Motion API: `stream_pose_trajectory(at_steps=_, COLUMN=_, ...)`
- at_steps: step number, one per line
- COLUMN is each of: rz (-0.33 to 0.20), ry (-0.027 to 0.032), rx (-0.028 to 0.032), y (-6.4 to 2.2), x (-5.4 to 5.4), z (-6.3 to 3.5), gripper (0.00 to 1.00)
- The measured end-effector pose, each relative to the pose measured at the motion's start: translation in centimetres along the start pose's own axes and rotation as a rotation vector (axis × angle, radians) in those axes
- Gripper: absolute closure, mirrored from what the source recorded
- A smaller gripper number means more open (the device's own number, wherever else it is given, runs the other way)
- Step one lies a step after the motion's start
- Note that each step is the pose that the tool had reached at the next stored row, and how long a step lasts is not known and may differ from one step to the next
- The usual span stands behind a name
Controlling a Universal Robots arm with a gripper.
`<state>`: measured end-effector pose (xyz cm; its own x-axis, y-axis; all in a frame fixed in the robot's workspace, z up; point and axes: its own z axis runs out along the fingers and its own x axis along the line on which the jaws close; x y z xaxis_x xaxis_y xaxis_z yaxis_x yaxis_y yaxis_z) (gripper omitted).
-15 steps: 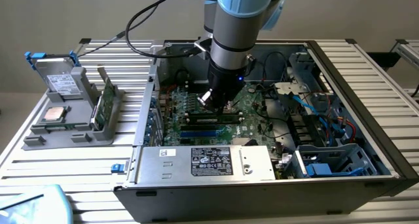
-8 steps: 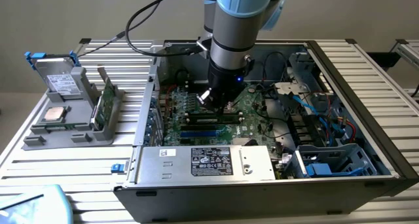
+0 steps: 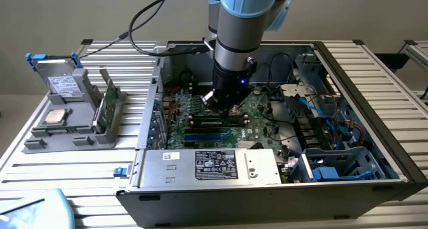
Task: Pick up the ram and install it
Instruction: 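Press down the ram until it locks into place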
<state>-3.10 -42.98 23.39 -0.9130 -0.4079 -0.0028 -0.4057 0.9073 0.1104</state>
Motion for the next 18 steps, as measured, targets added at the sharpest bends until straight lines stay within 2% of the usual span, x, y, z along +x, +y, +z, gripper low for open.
stream_pose_trajectory(at_steps=18, rz=0.255, ry=-0.0282, rx=0.0010, y=0.00, x=0.00, z=0.00, gripper=0.89)
